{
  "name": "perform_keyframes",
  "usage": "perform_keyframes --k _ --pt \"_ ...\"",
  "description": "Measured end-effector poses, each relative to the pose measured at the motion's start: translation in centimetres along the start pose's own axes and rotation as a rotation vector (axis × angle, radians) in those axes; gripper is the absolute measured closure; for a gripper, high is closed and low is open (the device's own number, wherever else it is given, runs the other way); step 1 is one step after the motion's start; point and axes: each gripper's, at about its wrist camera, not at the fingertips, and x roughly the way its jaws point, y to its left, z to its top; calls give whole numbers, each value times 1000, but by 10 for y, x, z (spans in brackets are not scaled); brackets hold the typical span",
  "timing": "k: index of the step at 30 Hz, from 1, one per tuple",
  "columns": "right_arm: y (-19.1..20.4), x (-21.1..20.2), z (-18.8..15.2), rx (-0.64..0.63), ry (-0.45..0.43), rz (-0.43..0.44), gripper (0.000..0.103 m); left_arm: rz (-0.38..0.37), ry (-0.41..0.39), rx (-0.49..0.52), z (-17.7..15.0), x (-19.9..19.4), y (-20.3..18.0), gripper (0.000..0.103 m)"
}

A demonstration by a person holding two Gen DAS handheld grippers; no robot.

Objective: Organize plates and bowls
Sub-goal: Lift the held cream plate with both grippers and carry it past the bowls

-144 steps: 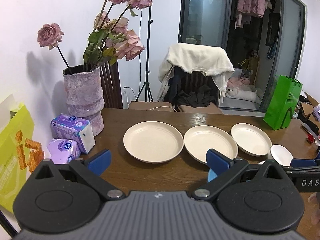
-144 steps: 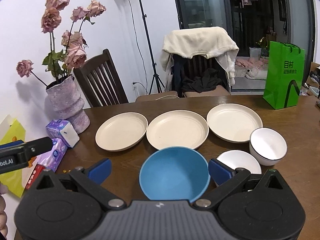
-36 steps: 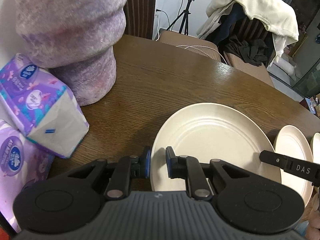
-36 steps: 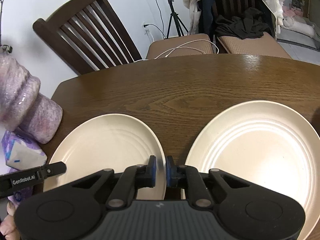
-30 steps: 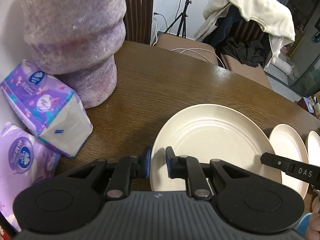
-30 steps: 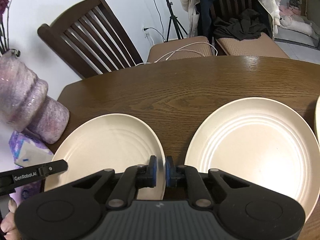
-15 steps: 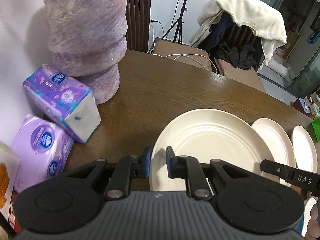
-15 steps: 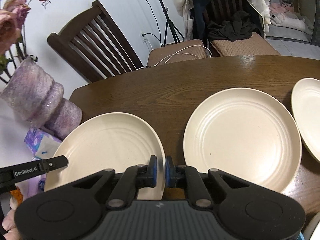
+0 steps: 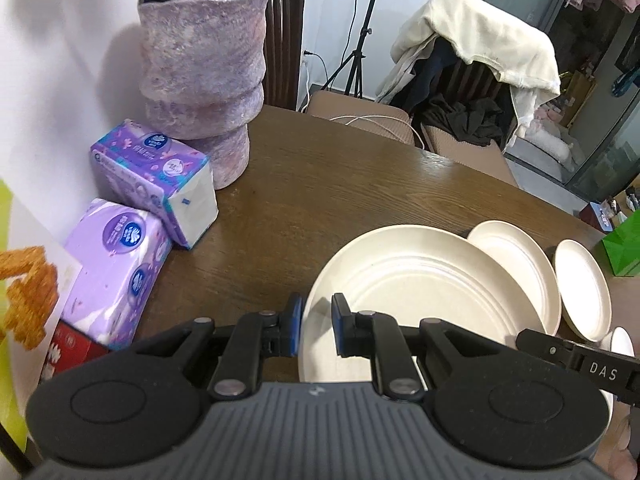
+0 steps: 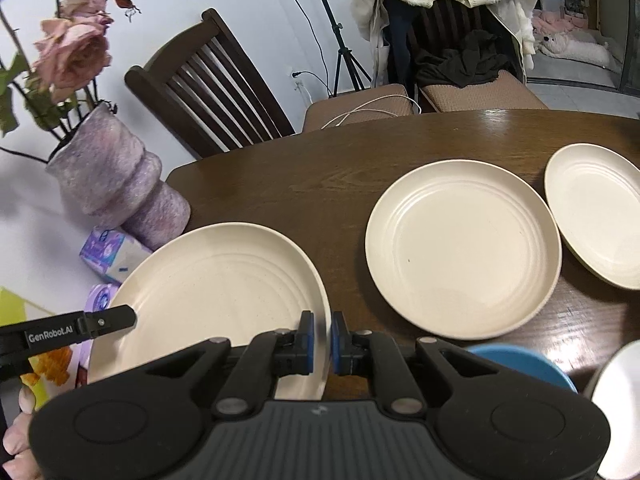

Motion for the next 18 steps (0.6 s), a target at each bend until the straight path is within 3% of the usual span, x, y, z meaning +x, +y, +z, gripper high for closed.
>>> perform_keyframes --k 18 --pt "-10 -84 -53 3 -38 0 94 -17 -46 19 -51 -75 -22 87"
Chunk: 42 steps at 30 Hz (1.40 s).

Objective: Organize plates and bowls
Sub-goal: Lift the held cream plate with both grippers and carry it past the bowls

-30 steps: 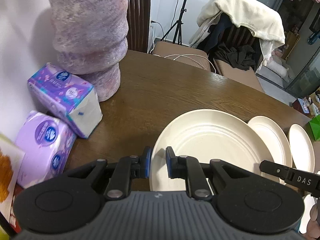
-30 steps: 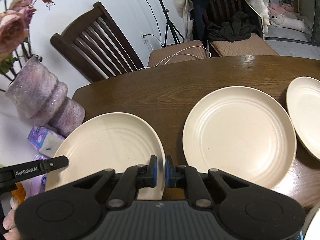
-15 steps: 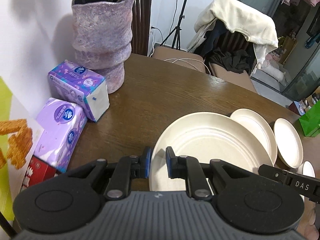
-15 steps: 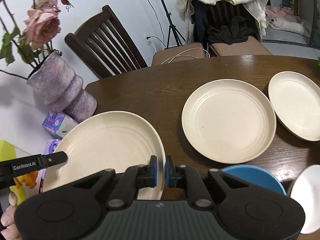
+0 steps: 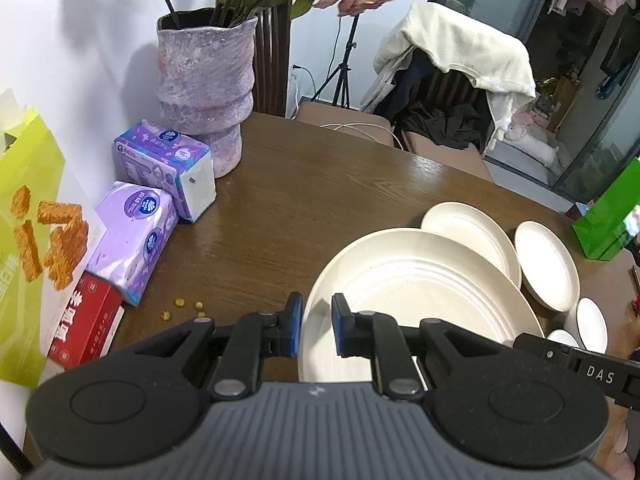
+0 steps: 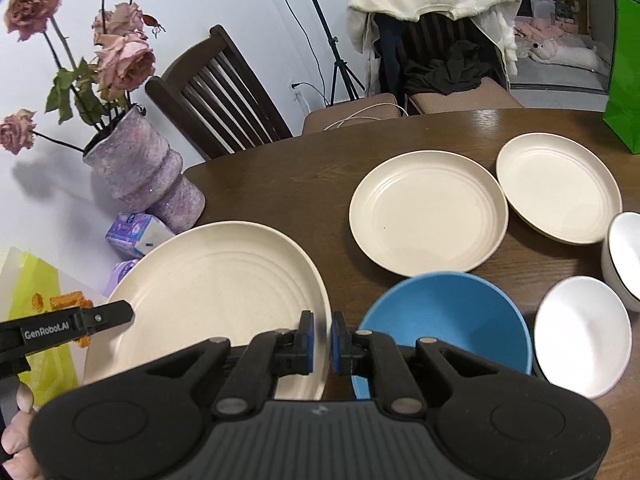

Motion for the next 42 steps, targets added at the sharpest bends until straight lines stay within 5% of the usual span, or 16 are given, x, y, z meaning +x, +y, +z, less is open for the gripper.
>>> perform_keyframes --k 21,42 --pt "-33 -80 -63 8 -55 -45 94 -34 -10 63 -67 -53 -43 87" --pt "-99 -137 -118 41 -73 -95 94 -86 27 104 -134 -67 -103 87"
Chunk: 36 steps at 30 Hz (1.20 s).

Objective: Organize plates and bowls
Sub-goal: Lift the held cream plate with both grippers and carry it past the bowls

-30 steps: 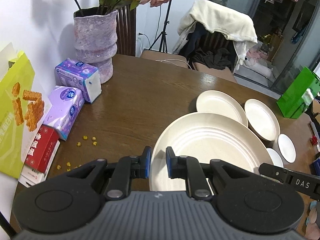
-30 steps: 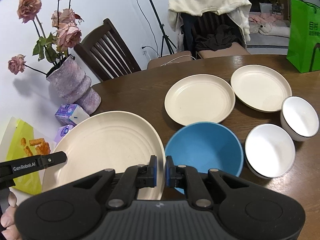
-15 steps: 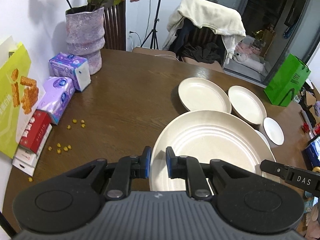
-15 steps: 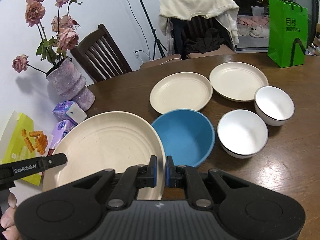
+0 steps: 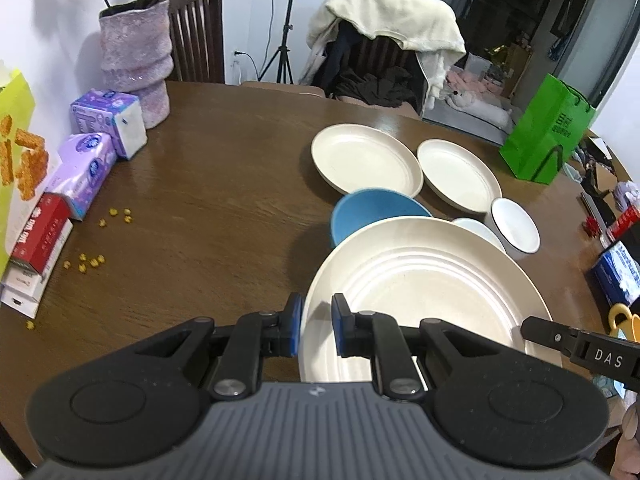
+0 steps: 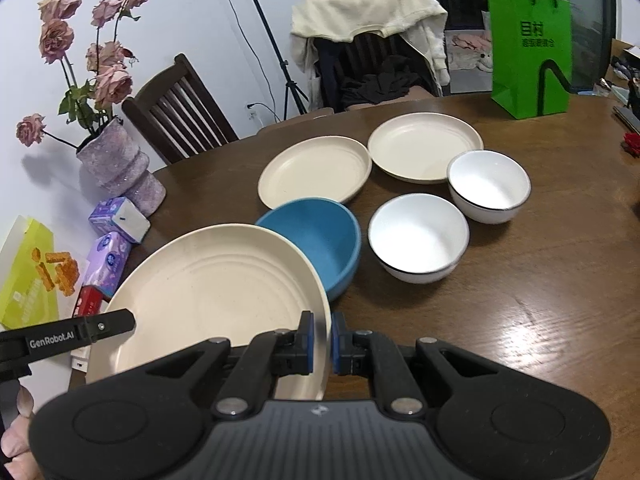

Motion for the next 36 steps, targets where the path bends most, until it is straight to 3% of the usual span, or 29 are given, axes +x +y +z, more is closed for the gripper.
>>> perform_keyframes --k 18,36 --pt "-54 -9 -33 33 31 -47 94 -32 66 13 -38 23 -35 87" --pt "-94 7 -64 84 75 -75 94 -59 131 52 -66 54 -56 87"
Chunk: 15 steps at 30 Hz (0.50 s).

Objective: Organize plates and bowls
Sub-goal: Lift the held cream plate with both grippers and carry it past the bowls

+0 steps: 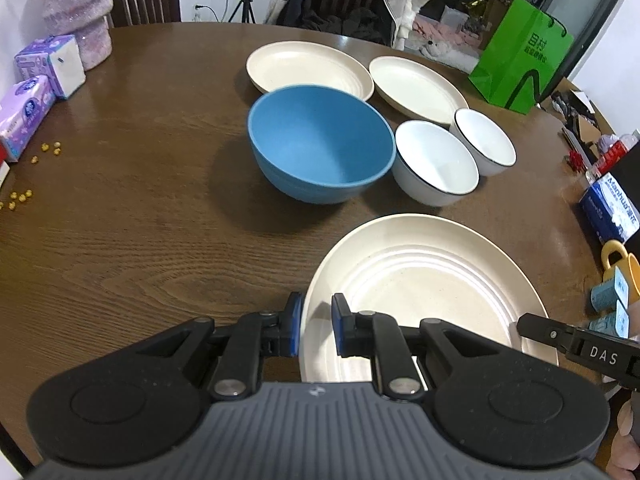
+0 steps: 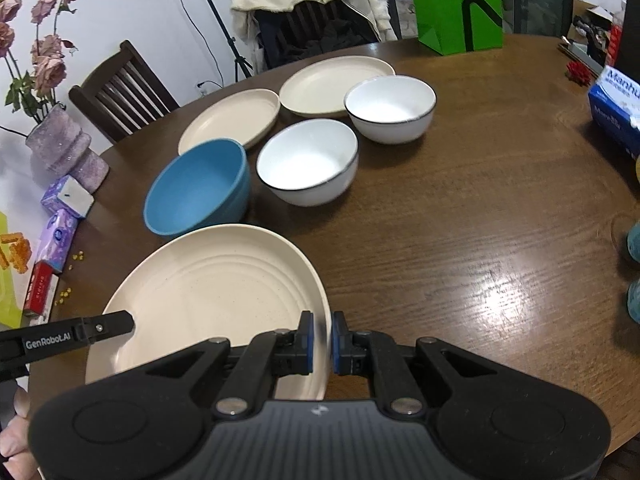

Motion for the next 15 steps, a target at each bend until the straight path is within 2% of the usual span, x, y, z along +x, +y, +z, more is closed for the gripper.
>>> perform_keyframes --k 15 --pt "-34 23 -21 54 29 -33 94 -25 41 37 -17 36 -17 87"
